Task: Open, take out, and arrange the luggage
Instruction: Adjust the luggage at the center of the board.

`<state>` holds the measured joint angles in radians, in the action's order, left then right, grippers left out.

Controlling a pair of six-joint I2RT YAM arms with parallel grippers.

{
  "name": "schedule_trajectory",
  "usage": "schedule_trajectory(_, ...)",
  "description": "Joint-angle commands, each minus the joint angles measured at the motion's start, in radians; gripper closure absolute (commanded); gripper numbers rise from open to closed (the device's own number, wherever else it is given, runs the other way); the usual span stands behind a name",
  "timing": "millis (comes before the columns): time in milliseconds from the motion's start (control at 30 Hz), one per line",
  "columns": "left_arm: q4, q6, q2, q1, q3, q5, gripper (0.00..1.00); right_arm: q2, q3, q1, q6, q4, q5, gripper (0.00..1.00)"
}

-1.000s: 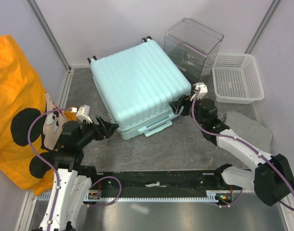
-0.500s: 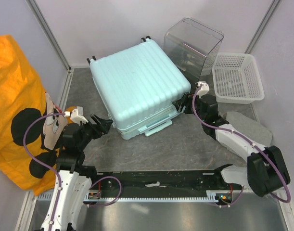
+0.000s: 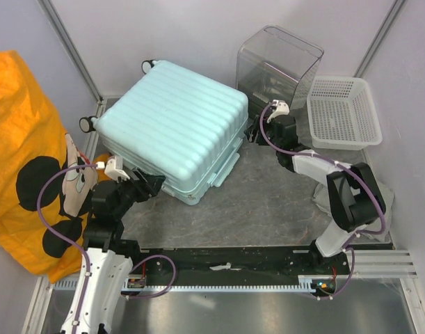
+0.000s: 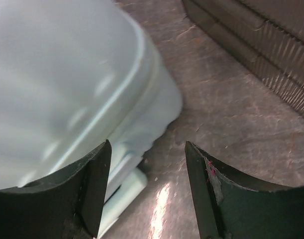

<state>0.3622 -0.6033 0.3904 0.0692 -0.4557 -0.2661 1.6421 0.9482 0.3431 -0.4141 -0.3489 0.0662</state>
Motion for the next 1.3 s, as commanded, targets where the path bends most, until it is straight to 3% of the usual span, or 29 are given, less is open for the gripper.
schedule_trajectory(0,-0.091,0.034,0.028,0.0,0.02,-0.125,0.25,0.062,0.105,-0.007,0.029,-0.025,-0.068,0.31)
schedule_trajectory(200,-0.244,-0.026,0.168,0.04,0.078,-0.171,0.28,0.029,0.107,-0.012,0.054,-0.01,-0.083,0.26)
schedule_trajectory(433,-0.35,0.039,0.399,0.334,-0.012,0.028,0.29,-0.073,0.031,-0.032,0.067,0.044,-0.086,0.24)
schedule_trajectory(767,-0.493,0.046,0.553,0.348,-0.04,0.044,0.28,-0.208,-0.155,-0.018,0.031,0.016,-0.042,0.24)
schedule_trajectory(967,-0.588,0.046,0.654,0.348,-0.084,0.01,0.28,-0.281,-0.262,0.15,0.119,-0.033,-0.06,0.27)
schedule_trajectory(1267,-0.608,0.088,0.706,0.346,-0.147,0.001,0.27,-0.337,-0.377,0.361,0.109,-0.173,-0.092,0.31)
